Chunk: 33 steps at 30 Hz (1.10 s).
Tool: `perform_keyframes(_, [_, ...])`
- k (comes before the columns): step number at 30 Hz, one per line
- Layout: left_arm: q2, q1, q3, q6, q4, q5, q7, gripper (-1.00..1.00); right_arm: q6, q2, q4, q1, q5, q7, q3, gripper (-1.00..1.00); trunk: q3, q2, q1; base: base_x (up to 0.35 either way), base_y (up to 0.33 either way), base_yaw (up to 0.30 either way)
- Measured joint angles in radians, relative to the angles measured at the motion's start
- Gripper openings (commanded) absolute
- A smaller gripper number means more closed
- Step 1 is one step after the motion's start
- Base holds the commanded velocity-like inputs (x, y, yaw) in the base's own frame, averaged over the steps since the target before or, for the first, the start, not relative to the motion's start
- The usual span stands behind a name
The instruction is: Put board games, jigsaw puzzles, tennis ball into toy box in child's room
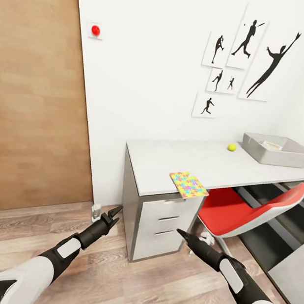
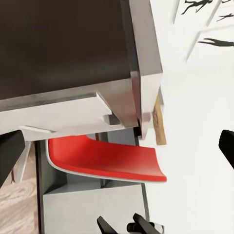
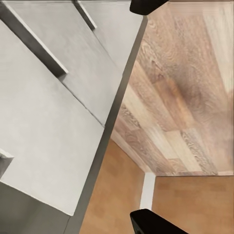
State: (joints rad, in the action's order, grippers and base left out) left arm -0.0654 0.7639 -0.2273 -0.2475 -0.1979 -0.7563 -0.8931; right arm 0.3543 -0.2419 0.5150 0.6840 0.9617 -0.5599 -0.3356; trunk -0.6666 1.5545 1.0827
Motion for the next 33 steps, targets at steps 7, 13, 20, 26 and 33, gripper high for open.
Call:
perform_keyframes(7, [-0.001, -0.003, 0.000, 0.002, 0.000, 0.000, 0.000, 1.00, 0.000, -0.001, -0.001, 0.001, 0.000, -0.001, 0.000, 1.00, 0.000, 0.000, 0.000, -0.010, -0.022, 0.000])
perform_keyframes(13, [-0.001, -0.004, 0.002, 0.004, 0.000, 0.000, 0.000, 1.00, 0.000, -0.003, -0.001, 0.000, -0.001, 0.001, 0.000, 1.00, 0.000, 0.000, 0.000, -0.025, -0.156, 0.000])
perform_keyframes(20, [-0.004, -0.005, 0.001, 0.034, 0.001, -0.003, 0.000, 1.00, 0.000, -0.004, -0.001, 0.000, -0.002, 0.001, 0.000, 1.00, 0.000, 0.000, 0.000, -0.023, -0.071, -0.012])
perform_keyframes(26, [-0.016, -0.006, 0.002, 0.039, 0.001, -0.001, 0.000, 1.00, 0.000, -0.004, -0.001, 0.001, -0.002, 0.000, 0.000, 1.00, 0.000, 0.000, 0.000, -0.100, -0.197, -0.004])
perform_keyframes(33, [-0.024, -0.008, 0.000, 0.050, 0.001, 0.000, 0.000, 1.00, 0.000, -0.005, -0.001, 0.001, -0.002, -0.003, -0.001, 1.00, 0.000, 0.000, 0.000, -0.037, -0.065, 0.000])
